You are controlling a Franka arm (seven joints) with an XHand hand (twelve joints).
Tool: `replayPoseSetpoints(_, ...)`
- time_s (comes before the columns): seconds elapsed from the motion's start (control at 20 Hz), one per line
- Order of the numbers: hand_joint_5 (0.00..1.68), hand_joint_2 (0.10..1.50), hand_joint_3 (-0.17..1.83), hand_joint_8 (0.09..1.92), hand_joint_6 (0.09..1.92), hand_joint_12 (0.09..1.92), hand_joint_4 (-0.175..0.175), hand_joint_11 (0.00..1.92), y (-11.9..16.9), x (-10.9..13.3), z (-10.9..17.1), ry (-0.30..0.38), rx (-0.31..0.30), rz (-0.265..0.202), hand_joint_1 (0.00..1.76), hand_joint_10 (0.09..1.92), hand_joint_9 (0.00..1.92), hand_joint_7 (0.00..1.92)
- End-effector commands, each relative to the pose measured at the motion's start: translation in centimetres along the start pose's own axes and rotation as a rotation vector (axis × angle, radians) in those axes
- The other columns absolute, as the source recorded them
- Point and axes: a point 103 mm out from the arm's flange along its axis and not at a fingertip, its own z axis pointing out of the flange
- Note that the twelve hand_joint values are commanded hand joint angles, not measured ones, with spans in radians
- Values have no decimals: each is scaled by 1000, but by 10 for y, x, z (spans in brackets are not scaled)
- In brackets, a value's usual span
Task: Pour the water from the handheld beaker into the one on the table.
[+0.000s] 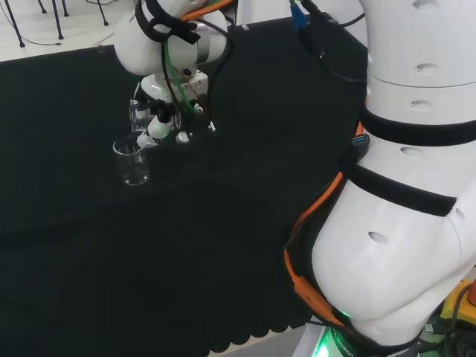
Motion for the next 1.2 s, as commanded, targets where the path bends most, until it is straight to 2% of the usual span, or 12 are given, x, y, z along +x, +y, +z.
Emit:
replayPoseSetpoints(0.05, 1294, 658, 645, 87, 633, 866, 175, 1238, 1, 3, 1, -35, 17, -1, 1130, 134, 1671, 1768)
replayPoseSetpoints(0.65, 1293, 658, 645, 87, 633, 867, 175, 1237, 5, -2, -2, -100, 56, 28, 1130, 134, 1669, 1769)
replayPoseSetpoints(1.2, 1293, 659, 645, 87, 635, 867, 175, 1240, 4, 0, -2, -127, 80, 26, 1130, 134, 1668, 1769)
